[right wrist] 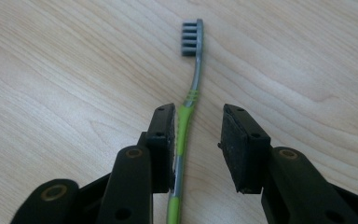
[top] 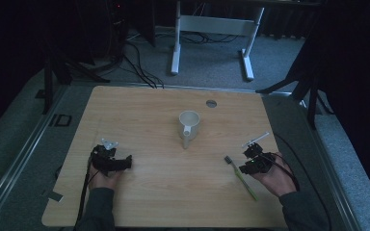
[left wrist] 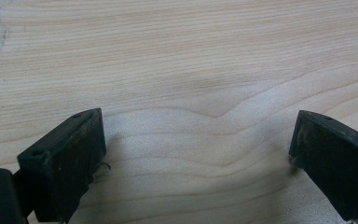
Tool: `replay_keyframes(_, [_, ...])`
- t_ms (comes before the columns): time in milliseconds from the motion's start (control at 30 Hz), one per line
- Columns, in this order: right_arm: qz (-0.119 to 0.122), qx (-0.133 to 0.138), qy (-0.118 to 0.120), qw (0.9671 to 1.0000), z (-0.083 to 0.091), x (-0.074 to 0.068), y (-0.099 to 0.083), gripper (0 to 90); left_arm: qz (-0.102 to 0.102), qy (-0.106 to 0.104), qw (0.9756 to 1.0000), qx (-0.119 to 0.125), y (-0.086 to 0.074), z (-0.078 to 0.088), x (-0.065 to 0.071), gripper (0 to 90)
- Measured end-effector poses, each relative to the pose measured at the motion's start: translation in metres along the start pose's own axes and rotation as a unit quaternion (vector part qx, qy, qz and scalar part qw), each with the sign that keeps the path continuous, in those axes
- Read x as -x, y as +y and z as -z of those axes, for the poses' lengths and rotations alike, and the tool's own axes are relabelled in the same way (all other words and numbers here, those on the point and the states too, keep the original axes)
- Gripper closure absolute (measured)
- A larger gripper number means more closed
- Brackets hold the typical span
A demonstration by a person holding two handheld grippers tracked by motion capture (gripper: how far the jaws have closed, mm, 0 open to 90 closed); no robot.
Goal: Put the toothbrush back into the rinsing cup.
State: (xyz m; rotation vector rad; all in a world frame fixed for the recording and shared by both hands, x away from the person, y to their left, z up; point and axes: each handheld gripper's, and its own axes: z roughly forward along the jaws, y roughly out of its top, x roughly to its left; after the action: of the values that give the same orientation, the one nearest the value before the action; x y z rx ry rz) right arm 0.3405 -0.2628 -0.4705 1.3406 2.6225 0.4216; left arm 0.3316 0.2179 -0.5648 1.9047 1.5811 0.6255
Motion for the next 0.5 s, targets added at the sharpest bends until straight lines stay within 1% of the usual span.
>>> replay_keyframes(500, [0.008, -0.029, 0.01, 0.9995, -0.0086, -0.0003, 0.0038, 69.9, 0.0, 0.0, 1.0, 0.0, 0.0, 0.0, 0.0, 3.9])
